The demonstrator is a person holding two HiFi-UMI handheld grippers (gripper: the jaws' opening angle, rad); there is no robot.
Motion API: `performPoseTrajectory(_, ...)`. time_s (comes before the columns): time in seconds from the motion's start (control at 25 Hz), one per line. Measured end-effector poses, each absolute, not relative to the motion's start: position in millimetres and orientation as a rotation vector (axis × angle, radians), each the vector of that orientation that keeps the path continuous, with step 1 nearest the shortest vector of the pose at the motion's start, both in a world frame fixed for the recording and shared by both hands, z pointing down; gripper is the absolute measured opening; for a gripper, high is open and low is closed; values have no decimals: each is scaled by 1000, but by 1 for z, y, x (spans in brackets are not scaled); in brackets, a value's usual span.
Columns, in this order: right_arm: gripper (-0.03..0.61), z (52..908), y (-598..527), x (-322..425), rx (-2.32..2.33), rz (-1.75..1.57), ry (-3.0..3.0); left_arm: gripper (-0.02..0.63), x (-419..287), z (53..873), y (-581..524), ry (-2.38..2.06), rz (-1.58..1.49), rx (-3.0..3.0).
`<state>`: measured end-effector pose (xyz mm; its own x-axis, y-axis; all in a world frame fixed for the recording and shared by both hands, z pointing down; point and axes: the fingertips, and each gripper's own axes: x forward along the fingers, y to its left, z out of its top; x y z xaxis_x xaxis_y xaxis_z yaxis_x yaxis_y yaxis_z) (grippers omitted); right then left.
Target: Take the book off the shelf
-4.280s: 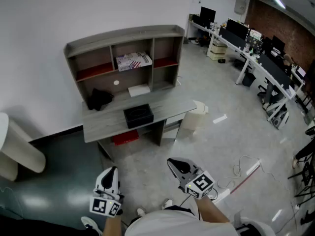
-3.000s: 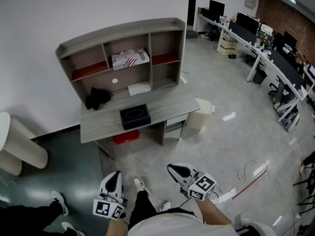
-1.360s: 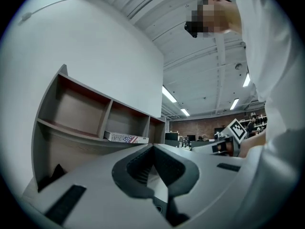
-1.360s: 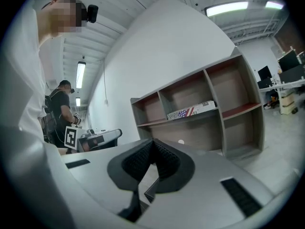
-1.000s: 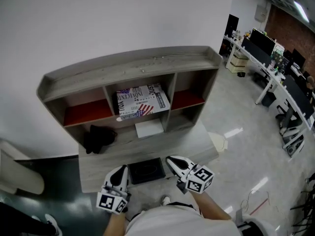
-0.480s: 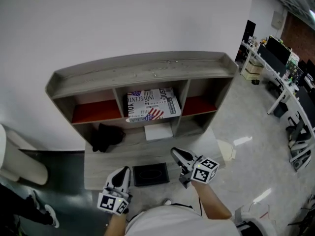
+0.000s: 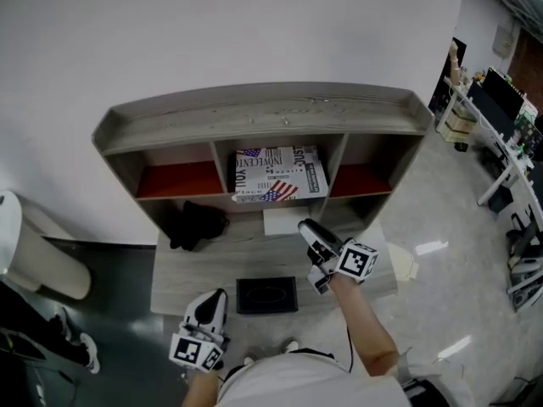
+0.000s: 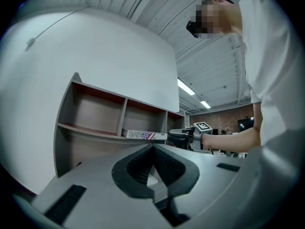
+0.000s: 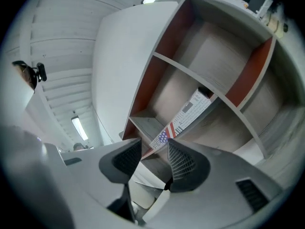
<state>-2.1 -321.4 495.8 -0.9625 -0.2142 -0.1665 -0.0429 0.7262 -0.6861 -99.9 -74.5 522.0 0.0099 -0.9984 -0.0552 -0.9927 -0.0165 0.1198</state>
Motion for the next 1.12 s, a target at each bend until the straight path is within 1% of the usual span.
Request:
performPoseTrajectory(0.12, 216, 499, -339, -13, -191, -1190, 2606, 17, -96, 525, -73, -2171, -185, 2184)
performPoseTrajectory(0.28, 271, 524, -366, -16, -315, -1396, 2489, 17, -91, 522, -77, -2171, -184, 2197)
performPoseTrajectory(0.52, 342, 526, -387, -33, -284, -1493, 2338, 17, -90, 527, -77, -2172, -193, 2180)
performPoseTrajectory(0.84, 377, 521, -409, -44, -340, -1537, 2246, 17, -91, 529, -79, -2160, -190, 2178)
performPoseTrajectory(1.12, 379, 522, -421, -60, -394, -1559, 2242, 17, -94, 526, -77, -2156, -186, 2183)
